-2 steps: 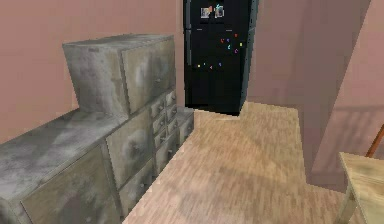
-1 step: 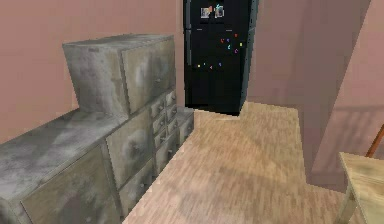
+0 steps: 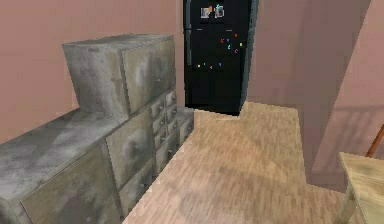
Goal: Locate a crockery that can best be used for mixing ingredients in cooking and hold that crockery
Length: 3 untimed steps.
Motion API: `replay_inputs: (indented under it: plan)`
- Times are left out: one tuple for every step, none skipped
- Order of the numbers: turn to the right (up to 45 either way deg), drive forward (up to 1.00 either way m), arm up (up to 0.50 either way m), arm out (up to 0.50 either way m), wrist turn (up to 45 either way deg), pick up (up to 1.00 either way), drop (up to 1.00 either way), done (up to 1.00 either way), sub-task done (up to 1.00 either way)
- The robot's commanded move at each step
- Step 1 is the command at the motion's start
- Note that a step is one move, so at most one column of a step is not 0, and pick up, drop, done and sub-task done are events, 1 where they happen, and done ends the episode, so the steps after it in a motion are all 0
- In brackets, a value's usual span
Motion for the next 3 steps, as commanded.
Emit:
replay_inputs:
  plan:
    - [0.0, 0.00, 0.00, 0.00, 0.0, 1.00, 0.00, 0.00, 0.00]
    - [0.0, 0.00, 0.10, 0.00, 0.0, 0.00, 0.00, 0.00, 0.00]
    - [0.0, 0.00, 0.00, 0.00, 0.0, 0.00, 0.00, 1.00, 0.00]
